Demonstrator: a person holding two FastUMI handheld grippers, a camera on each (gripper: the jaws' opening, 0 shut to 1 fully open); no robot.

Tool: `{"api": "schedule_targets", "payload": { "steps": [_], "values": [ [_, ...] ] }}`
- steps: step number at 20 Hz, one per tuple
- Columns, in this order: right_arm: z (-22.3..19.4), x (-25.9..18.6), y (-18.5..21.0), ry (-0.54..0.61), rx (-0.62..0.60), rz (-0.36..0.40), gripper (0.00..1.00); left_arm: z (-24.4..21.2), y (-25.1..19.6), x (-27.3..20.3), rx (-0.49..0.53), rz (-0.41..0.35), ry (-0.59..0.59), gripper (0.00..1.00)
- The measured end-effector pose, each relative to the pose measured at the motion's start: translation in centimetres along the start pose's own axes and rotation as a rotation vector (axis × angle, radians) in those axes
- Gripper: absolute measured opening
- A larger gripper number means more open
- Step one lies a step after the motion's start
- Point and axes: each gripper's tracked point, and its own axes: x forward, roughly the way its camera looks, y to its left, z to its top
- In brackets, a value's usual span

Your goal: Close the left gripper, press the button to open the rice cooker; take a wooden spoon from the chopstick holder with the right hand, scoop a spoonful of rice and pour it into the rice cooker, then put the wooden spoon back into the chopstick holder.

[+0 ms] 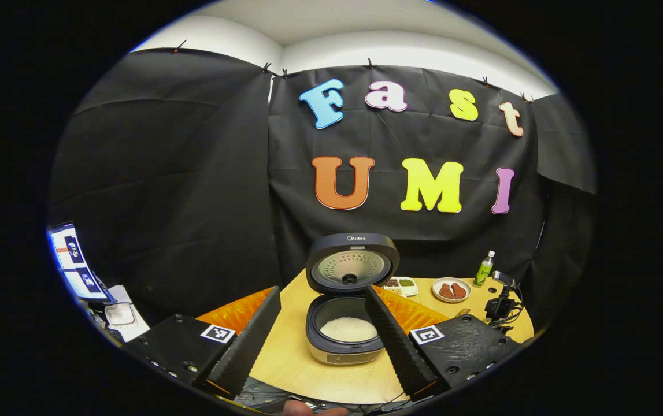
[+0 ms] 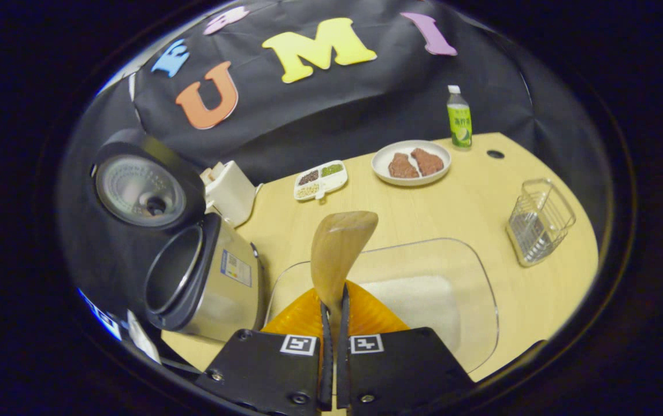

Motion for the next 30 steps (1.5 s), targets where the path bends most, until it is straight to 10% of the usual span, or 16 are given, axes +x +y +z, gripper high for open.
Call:
{"api": "schedule_targets", "payload": {
  "steps": [24, 25, 30],
  "values": [
    [9.0, -9.3, -3.5, -0.116, 0.433, 0.244, 0.08, 1.7, -5.4, 1.7, -0.011, -0.104, -0.058, 0.95],
    [9.8, -9.9, -3.1, -0.127, 0.449, 0.260, 0.08, 1.8, -5.4, 1.8, -0.013, -0.103, -0.063, 0.84],
    [13.3, -12.2, 0.9, -0.167, 0.461, 0.342, 0.08, 2.1, -4.5, 1.5, -0.019, -0.080, -0.088, 1.00]
  ]
}}
